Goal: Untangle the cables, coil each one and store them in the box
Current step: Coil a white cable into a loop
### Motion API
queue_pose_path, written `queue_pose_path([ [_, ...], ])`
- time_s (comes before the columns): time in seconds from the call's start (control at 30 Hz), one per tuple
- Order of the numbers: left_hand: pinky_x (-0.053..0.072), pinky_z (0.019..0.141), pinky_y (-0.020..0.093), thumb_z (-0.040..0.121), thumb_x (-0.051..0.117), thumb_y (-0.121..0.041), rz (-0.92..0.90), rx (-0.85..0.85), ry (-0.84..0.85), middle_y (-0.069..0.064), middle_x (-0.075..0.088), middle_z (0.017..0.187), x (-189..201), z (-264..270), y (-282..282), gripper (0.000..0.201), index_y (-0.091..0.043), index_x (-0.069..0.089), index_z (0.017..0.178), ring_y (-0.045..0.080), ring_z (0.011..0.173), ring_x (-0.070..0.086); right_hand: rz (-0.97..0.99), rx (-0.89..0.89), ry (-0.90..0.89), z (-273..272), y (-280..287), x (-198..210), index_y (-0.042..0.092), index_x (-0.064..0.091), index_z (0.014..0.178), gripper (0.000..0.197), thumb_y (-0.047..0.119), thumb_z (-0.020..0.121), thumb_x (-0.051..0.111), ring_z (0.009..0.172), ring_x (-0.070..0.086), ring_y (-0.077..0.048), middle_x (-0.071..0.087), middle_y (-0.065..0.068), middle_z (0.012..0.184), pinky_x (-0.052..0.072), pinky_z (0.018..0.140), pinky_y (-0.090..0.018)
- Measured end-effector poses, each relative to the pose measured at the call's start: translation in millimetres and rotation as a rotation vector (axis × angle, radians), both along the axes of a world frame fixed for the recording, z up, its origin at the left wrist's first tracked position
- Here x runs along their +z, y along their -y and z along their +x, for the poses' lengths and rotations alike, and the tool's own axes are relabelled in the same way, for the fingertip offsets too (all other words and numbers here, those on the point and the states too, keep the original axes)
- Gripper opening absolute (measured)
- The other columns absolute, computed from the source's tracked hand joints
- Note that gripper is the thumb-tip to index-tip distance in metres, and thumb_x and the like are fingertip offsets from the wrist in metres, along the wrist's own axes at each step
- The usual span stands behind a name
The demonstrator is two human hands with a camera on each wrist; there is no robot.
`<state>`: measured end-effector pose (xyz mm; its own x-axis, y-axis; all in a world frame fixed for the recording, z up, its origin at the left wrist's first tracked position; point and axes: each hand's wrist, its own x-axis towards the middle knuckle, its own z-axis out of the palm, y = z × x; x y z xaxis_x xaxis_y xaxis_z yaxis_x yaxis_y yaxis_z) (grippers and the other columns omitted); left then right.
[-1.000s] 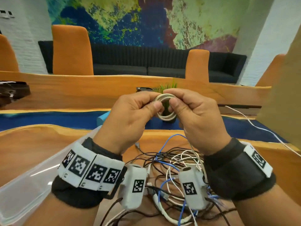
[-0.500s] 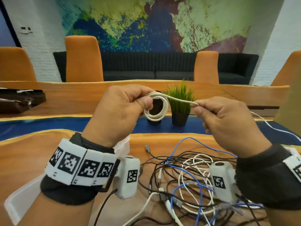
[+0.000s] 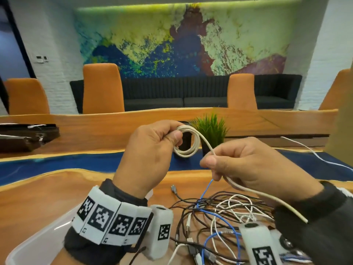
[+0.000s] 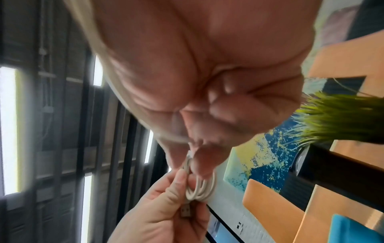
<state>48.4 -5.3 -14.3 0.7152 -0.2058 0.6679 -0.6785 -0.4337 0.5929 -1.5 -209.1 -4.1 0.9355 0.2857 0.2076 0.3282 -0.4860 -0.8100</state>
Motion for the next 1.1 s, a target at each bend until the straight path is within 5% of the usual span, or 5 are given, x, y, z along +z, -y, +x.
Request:
queue_pose_path([
  [0.23, 0.054, 0.074, 0.038, 0.098, 0.058, -0.012, -0.133, 0.104, 0.052, 0.004, 0.071, 0.079, 11, 10, -27, 0.018, -0.015, 0.075, 0.093, 0.019, 0.076, 0.064, 0.098, -0.026, -0.064, 7, -2, -9, 0.016, 0.077, 0.083, 0.021, 0.034, 0.082, 0.068, 0.051, 0.044, -0.009, 0.064, -0.002, 0.066, 0.032, 0.045, -0.02],
  [0.43, 0.046, 0.071, 0.008, 0.098, 0.057, -0.012, -0.018, 0.033, 0.069, -0.014, 0.068, 0.08, 11, 1, -19, 0.02, -0.026, 0.073, 0.1, -0.001, 0.082, 0.061, 0.719, 0.165, -0.443, 2, -6, -6, -0.002, 0.071, 0.1, 0.057, 0.051, 0.08, 0.072, 0.042, 0.038, -0.009, 0.059, -0.015, 0.071, 0.02, 0.037, -0.022],
  [0.6, 0.048, 0.07, 0.01, 0.099, 0.056, -0.015, -0.027, 0.067, 0.103, -0.018, 0.066, 0.08, 11, 1, -16, 0.021, -0.029, 0.072, 0.101, -0.001, 0.084, 0.061, 0.646, 0.273, -0.453, -1, 2, -2, 0.0, 0.073, 0.093, 0.052, 0.03, 0.054, 0.091, 0.038, 0.035, -0.004, 0.057, -0.011, 0.064, 0.024, 0.034, -0.014],
  [0.87, 0.051, 0.074, 0.013, 0.099, 0.057, -0.015, -0.009, 0.075, 0.093, -0.013, 0.071, 0.087, 6, -4, -7, 0.022, -0.028, 0.072, 0.106, 0.002, 0.089, 0.063, 0.679, 0.292, -0.498, 1, -3, -2, 0.004, 0.071, 0.089, 0.022, 0.019, 0.074, 0.074, 0.039, 0.036, -0.006, 0.058, -0.01, 0.067, 0.021, 0.037, -0.018],
  [1.1, 0.053, 0.094, 0.043, 0.095, 0.059, -0.013, -0.266, -0.2, -0.192, 0.01, 0.074, 0.09, 11, -4, -9, 0.016, -0.009, 0.075, 0.092, 0.026, 0.09, 0.067, 0.916, 0.076, -0.271, 10, -1, -3, 0.007, 0.073, 0.082, 0.017, 0.02, 0.072, 0.069, 0.04, 0.031, -0.006, 0.056, -0.009, 0.07, 0.026, 0.034, -0.014],
])
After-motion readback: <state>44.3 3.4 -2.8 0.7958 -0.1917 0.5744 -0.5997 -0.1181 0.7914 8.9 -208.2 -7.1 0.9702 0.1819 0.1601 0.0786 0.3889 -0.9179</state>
